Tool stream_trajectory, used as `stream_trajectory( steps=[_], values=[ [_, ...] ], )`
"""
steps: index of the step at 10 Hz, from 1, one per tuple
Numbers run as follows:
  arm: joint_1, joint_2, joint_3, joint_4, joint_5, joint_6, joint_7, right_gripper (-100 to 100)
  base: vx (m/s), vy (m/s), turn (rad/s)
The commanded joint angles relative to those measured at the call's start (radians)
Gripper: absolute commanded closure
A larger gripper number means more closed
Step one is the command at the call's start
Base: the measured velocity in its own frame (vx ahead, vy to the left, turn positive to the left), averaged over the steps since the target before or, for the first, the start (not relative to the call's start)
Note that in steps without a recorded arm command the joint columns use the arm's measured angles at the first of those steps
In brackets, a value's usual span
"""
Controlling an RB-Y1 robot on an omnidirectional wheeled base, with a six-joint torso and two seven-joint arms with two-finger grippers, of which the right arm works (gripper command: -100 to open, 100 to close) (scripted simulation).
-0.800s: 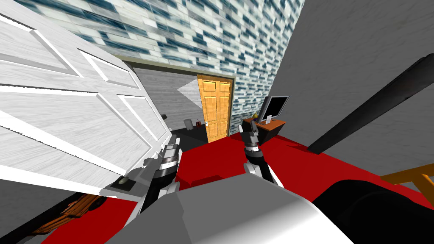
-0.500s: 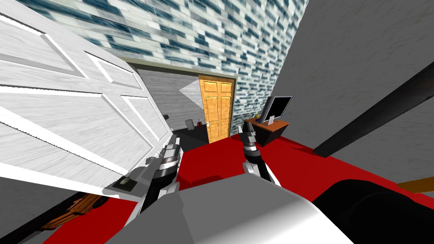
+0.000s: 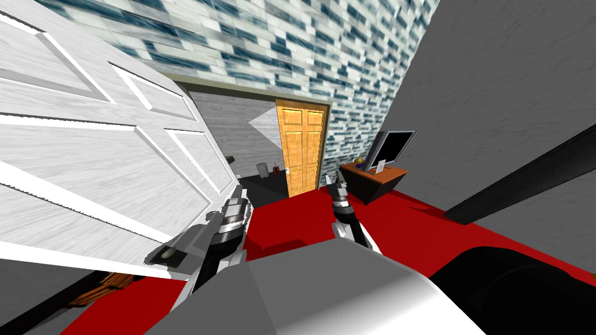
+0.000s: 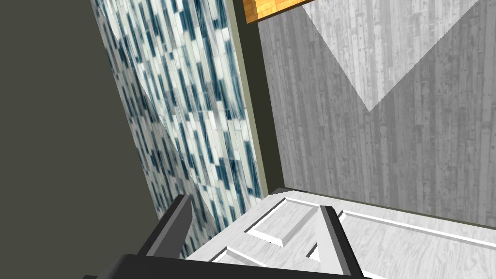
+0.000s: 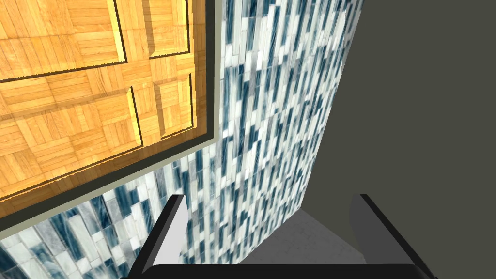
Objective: Pull the door open
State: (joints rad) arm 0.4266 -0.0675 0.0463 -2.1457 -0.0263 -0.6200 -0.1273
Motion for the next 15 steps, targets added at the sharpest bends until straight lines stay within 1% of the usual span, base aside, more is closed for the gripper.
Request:
stream_trajectory(
  steps=[1, 6, 10, 15],
  values=[
    [-0.011, -0.004, -0.003, 0.033, -0.009, -0.008, 0.005, -100, 0.077, 0.008, 0.068],
    [-0.052, -0.014, -0.010, 0.145, -0.036, -0.022, 0.024, -100, 0.087, 0.013, 0.076],
    [-0.091, -0.022, -0.017, 0.247, -0.062, -0.034, 0.042, -100, 0.089, 0.018, 0.084],
    [-0.143, -0.031, -0.026, 0.387, -0.096, -0.052, 0.067, -100, 0.105, 0.005, 0.098]
  ],
)
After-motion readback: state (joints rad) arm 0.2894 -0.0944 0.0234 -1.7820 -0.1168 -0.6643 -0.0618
